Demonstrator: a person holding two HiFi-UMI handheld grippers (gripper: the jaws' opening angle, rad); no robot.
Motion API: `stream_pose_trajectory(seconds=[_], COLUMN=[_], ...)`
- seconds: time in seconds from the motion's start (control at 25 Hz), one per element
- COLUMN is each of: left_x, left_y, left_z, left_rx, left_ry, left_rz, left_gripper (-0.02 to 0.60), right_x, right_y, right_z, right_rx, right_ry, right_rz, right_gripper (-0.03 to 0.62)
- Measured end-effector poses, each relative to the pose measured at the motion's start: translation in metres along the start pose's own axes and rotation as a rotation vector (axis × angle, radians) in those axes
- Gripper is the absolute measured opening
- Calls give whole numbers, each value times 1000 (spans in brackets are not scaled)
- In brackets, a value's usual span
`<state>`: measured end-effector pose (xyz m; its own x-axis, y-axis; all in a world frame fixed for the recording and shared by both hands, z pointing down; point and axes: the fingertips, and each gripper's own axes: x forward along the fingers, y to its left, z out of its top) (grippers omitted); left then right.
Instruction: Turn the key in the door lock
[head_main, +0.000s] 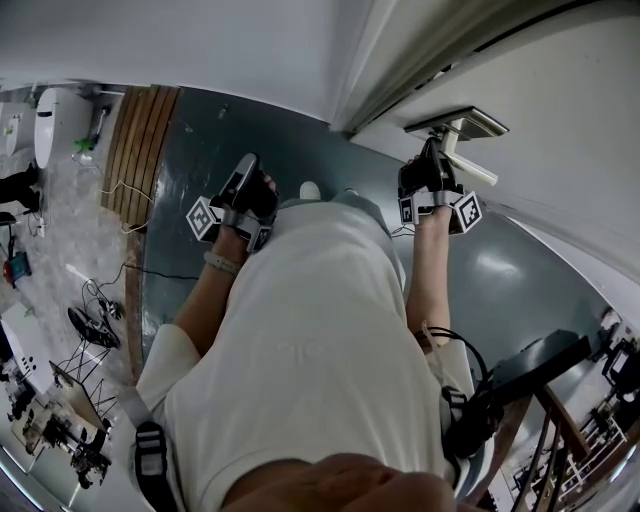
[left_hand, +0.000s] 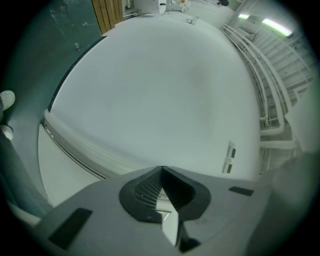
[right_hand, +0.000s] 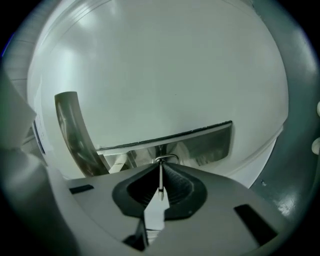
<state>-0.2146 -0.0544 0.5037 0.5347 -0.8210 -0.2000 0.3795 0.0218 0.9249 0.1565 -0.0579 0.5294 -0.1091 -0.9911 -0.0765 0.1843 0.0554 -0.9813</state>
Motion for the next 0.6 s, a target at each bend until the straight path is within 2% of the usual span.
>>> stream_pose_trajectory(seconds=[0.24, 0.32, 0.4, 0.48, 0.52, 0.6], left_x=[2, 1, 1, 2, 3, 6], left_y=[1, 2, 3, 5, 5, 5], left_z=[-2, -2, -2, -2, -3, -5], left_rx=[-3, -1, -4, -13, -17, -22], left_ry=[2, 0, -3, -3, 1, 17], left_rz=[-3, -2, -4, -5, -4, -5], left_gripper=[8, 8, 8, 8, 8, 8], right_x=[1, -4, -15, -30, -37, -47], right_y=[1, 3, 9, 20, 26, 33], right_z=[3, 7, 14, 22, 25, 18], right_rx=[-33, -105, -231, -458, -632, -1072], right_ry=[-10, -1, 2, 11, 32, 128], right_rz=[2, -31, -80, -140, -181, -264], right_gripper=[40, 41, 41, 43, 43, 53])
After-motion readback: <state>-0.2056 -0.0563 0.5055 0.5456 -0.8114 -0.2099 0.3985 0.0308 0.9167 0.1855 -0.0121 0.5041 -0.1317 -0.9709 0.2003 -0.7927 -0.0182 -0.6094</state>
